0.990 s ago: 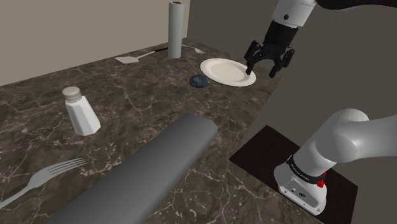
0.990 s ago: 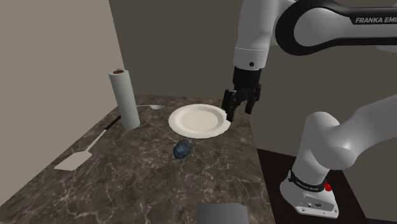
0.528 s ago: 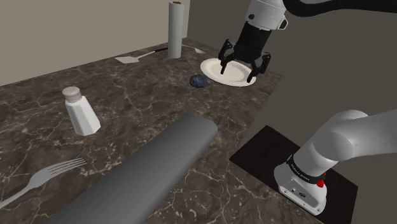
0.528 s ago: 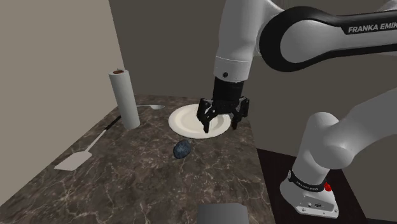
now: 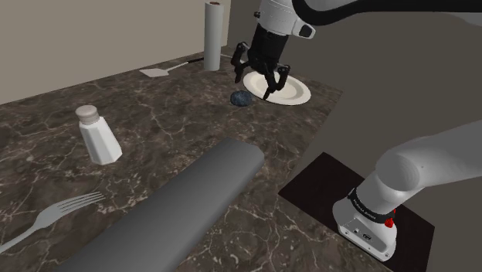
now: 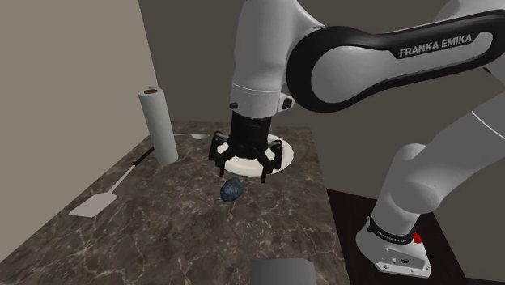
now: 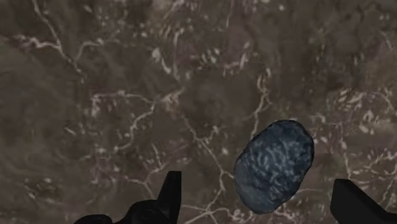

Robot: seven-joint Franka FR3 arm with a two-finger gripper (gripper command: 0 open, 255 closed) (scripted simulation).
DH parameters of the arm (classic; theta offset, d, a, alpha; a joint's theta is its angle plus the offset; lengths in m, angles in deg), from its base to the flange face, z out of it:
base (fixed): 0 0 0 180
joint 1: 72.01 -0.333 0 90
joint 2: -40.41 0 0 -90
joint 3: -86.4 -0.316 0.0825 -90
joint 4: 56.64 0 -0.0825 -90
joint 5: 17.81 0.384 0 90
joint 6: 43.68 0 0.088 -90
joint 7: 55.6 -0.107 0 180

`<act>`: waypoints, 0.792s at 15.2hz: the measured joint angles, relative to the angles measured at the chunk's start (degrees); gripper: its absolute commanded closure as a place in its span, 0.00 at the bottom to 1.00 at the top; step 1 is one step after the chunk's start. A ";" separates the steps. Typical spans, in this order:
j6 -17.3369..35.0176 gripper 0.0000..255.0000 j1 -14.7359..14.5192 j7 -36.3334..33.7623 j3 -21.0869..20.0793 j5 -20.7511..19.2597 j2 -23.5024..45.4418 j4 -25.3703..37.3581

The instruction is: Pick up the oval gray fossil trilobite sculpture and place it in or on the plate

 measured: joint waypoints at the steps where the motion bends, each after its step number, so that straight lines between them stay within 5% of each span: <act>1: 0.71 0.00 0.39 -1.09 -0.76 -0.21 0.80 0.28; 12: 5.94 0.00 0.90 -2.24 -2.83 -0.29 2.72 -2.86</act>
